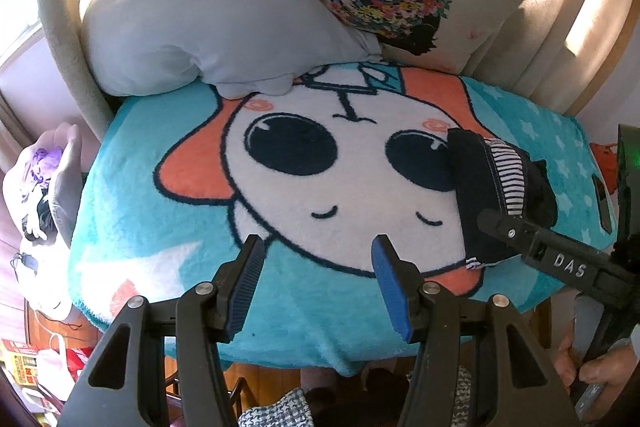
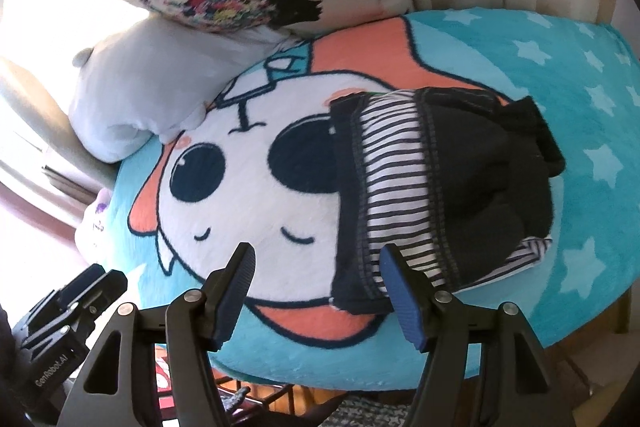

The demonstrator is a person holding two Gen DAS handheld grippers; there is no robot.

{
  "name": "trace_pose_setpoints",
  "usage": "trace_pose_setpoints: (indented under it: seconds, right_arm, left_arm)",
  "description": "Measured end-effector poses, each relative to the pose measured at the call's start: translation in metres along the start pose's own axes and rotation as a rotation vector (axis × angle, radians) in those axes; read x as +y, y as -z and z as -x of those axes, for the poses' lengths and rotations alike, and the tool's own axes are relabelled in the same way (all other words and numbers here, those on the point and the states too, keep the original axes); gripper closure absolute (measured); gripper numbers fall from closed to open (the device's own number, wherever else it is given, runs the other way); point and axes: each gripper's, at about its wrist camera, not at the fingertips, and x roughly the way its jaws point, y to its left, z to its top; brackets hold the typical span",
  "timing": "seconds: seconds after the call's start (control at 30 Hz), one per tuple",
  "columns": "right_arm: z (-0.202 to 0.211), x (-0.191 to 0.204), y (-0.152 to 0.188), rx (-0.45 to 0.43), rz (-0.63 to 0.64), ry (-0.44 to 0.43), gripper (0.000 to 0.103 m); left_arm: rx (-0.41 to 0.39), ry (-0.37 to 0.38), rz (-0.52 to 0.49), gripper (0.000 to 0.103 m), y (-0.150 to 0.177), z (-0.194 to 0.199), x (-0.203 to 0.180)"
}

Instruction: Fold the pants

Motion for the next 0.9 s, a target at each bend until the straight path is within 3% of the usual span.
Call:
trace_pose_setpoints:
  seconds: [0.27,0.43,0.63,0.9]
  right_arm:
    - [-0.014,0.027,0.001,0.022,0.080,0.020,0.028]
    - [-0.014,0.047,0.001,-0.016,0.132,0.041,0.028]
    - [-0.006,0.069,-0.002,-0.065,0.196,0.072,0.028]
    - [-0.007,0.098,0.005,-0.060,0.300,0.078,0.028]
  left_arm:
    - [-0.106,-0.003,0.047,0.048,0.003,0.022,0.023]
    - [-0.184,-0.048,0.099,0.037,0.007,0.038,0.043]
    - [-0.204,-0.070,0.173,0.036,0.009,0.048,0.066]
    - [-0.269,-0.098,0.228,0.035,0.013,0.065,0.083]
